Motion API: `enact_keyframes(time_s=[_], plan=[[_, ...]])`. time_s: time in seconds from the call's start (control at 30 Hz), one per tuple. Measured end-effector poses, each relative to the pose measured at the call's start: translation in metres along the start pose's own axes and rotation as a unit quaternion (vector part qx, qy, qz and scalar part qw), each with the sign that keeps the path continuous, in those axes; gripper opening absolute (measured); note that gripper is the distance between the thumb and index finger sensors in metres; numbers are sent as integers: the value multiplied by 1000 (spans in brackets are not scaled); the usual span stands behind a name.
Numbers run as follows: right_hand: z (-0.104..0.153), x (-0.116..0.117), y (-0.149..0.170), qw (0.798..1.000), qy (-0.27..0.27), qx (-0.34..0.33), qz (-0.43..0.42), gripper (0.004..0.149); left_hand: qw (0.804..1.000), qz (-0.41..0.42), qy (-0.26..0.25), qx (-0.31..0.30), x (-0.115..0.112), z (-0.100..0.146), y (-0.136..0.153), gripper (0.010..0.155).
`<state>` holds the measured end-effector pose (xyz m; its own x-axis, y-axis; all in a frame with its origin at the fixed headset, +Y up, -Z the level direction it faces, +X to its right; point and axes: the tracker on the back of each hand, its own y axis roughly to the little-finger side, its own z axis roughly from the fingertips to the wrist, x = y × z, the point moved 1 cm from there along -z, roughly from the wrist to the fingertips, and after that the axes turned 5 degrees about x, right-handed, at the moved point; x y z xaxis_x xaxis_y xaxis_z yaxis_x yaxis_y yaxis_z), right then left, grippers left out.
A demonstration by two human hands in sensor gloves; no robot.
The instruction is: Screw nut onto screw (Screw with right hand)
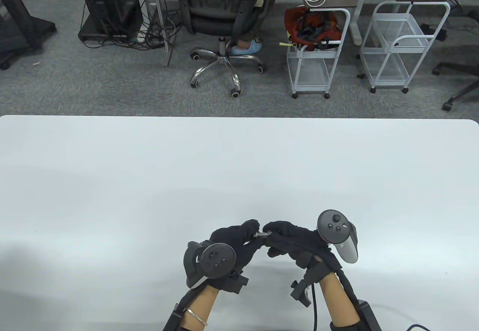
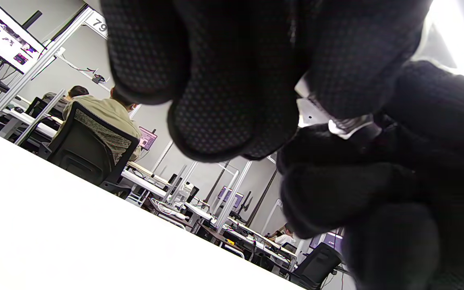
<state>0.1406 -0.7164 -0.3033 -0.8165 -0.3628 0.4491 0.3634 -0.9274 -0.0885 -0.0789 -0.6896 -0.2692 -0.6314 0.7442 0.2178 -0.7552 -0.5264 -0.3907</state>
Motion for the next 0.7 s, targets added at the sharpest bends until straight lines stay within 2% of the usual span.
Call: enact_keyframes(time_s=[0.1, 0.2, 0.27, 0.37, 0.47, 0.53, 0.6, 0.67, 0.7], plan=[[1, -2, 2, 999, 34, 10, 19, 51, 1000, 0, -2, 2, -1, 0, -1, 44], [1, -1, -1, 1000, 2, -6, 2, 60, 1000, -5, -3, 1, 0, 0, 0, 44], [0, 0, -2, 1000, -16, 1, 5, 55, 1000, -2, -4, 3, 0, 0, 0, 44], [2, -3, -1, 999, 23, 8, 30, 49, 1000, -4, -8, 5, 1, 0, 0, 44], [3, -2, -3, 1000, 5, -1, 10, 60, 1000, -3, -5, 4, 1, 0, 1, 44], [1, -1, -3, 1000, -7, 7, 16, 53, 1000, -1, -4, 4, 0, 0, 1, 44], [2, -3, -2, 999, 8, 10, 38, 47, 1000, -7, -4, 3, 0, 0, 1, 44], [3, -2, -2, 999, 17, 11, 31, 49, 1000, -7, -4, 3, 1, 0, 1, 44], [3, -2, -2, 1000, 11, 5, 27, 56, 1000, -5, -3, 4, 1, 0, 1, 44]])
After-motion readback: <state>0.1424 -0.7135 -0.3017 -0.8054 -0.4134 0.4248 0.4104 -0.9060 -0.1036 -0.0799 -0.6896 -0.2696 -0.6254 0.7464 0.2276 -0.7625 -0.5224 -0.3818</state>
